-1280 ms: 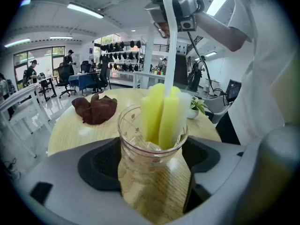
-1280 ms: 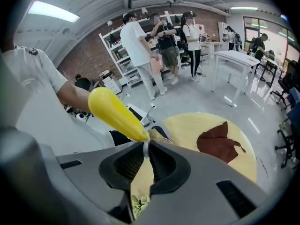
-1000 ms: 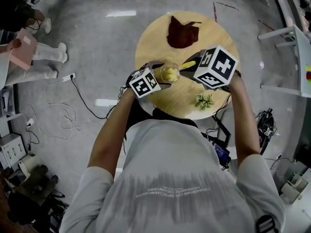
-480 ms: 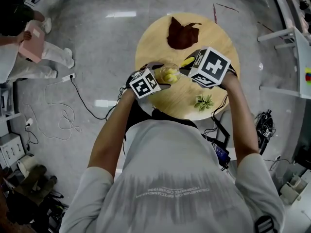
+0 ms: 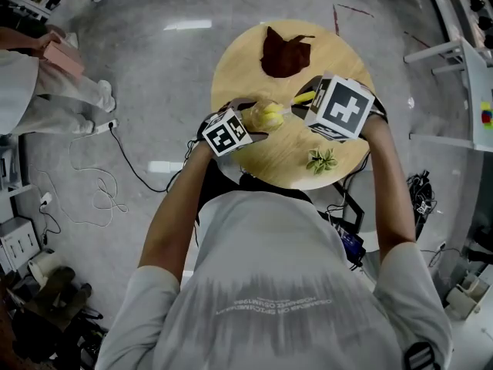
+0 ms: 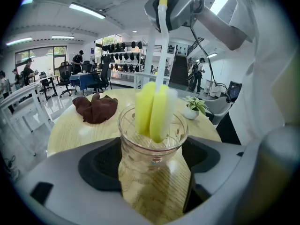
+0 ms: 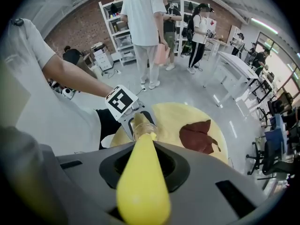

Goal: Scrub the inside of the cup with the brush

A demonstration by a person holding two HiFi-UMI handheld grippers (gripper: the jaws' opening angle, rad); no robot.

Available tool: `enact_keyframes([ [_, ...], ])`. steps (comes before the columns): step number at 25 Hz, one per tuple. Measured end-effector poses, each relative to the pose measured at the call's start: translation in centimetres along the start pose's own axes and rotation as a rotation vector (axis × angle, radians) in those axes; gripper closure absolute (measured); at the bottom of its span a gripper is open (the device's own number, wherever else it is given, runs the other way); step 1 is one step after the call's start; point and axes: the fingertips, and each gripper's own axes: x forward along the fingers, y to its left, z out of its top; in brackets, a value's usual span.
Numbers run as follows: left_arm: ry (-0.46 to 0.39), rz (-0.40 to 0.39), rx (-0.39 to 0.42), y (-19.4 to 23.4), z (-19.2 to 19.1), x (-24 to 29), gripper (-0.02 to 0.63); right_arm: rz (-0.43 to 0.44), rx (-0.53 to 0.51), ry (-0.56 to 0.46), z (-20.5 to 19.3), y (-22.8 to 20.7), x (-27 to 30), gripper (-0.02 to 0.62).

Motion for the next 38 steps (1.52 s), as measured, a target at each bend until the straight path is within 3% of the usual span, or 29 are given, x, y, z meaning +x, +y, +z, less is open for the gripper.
enact_keyframes([
  [10, 0.05, -0.017, -0.014, -0.2, 0.1, -0.5, 0.201, -0.043, 0.064, -0.133, 0.8, -0.2, -5.9, 0.537],
  [14, 0.075, -0.033, 0.012, 0.6, 0.2, 0.0, 0.202, -0.089, 0.208, -0.271, 0.2, -0.8, -8.9, 0.537],
  [17, 0.087, -0.088, -0.007, 0.7, 0.6, -1.0, 0.202, -0.121, 0.331, -0.419, -0.1, -1.3, -10.8, 0.537],
  [22, -0.01, -0.14, -0.078, 1.8, 2.1, -4.4, 0.202, -0.281, 0.575, -0.739, -1.8, -3.4, -13.9, 0.537],
  [28, -0.224, -0.284, -0.22, 5.2, 6.7, -11.0, 0.206, -0.519, 0.771, -0.912, -3.2, -3.7, -15.6, 0.537],
  [30, -0.277, -0.26, -0.155, 7.1, 9.4, -13.0, 0.237, -0.622, 0.819, -0.951, -3.5, -3.4, -16.3, 0.537],
  [32, -0.303, -0.16, -0.029, 9.4, 12.4, -14.8, 0.407, -0.753, 0.861, -0.964, -4.1, -3.1, -17.1, 0.537],
  [34, -0.319, -0.047, 0.082, 11.7, 15.8, -16.8, 0.515, -0.887, 0.891, -0.97, -4.5, -2.6, -18.3, 0.537],
  [36, -0.347, 0.015, 0.165, 12.9, 19.2, -19.3, 0.571, -0.997, 0.9, -0.972, -4.6, -1.9, -19.5, 0.537],
  [38, -0.398, 0.015, 0.225, 12.9, 23.0, -22.1, 0.588, -1.078, 0.881, -0.962, -4.5, -1.2, -20.8, 0.537],
])
